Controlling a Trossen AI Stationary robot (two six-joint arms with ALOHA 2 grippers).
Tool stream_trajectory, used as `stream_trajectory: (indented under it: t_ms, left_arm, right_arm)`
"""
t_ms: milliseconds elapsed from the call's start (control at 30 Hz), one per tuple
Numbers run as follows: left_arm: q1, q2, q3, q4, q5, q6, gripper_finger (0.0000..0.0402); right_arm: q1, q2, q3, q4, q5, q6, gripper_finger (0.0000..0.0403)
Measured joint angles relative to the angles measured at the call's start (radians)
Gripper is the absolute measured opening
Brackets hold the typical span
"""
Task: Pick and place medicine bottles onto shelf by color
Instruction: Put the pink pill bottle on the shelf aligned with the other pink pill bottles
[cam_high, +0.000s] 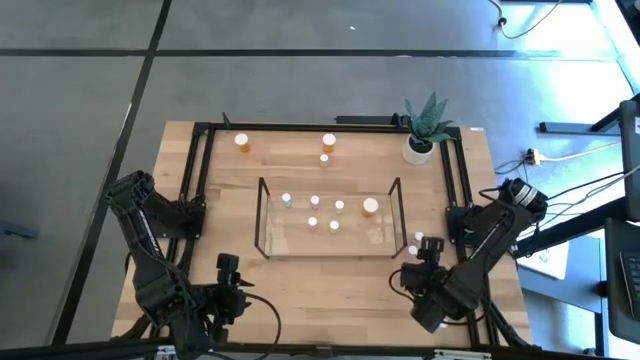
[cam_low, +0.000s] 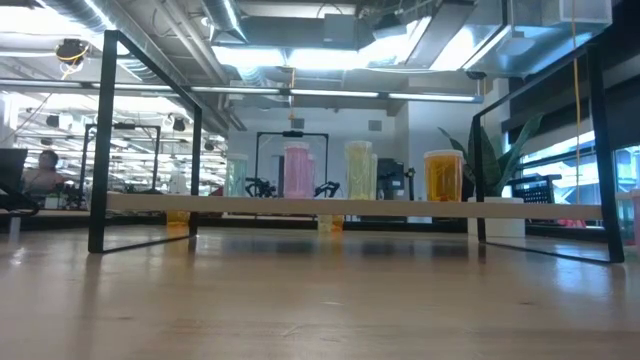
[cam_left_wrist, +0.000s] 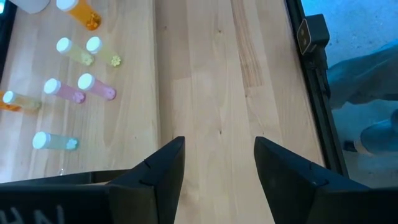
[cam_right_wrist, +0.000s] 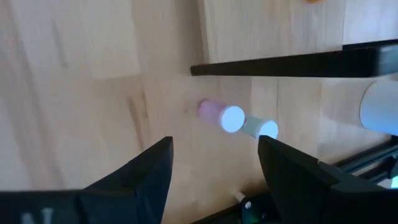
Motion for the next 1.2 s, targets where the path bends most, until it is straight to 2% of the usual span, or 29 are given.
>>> stream_trajectory:
  t_ms: [333, 600, 800, 1033, 1200]
  left_arm:
    - [0.0, 0.0, 0.0, 0.0, -0.002, 0.0, 0.0185]
    - [0.0, 0.0, 0.0, 0.0, -0.007, 0.0, 0.0185]
    - [0.0, 0.0, 0.0, 0.0, -0.021, 0.0, 0.0185]
    - [0.0, 0.0, 0.0, 0.0, -0.021, 0.0, 0.0186]
    - [0.0, 0.0, 0.0, 0.0, -0.021, 0.0, 0.0185]
  right_arm:
    - [0.0, 0.0, -0.214, 0.152, -0.004, -0.018, 0.0237]
    - [-0.03, 0.0, -0.316, 0.229, -0.008, -0.048, 0.0237]
    - [-0.07, 0.0, -0.334, 0.234, -0.011, -0.062, 0.0237]
    - [-0.097, 0.0, -0.334, 0.288, -0.011, -0.179, 0.0237]
    - [-0.12, 0.0, -0.334, 0.287, -0.01, -0.204, 0.0237]
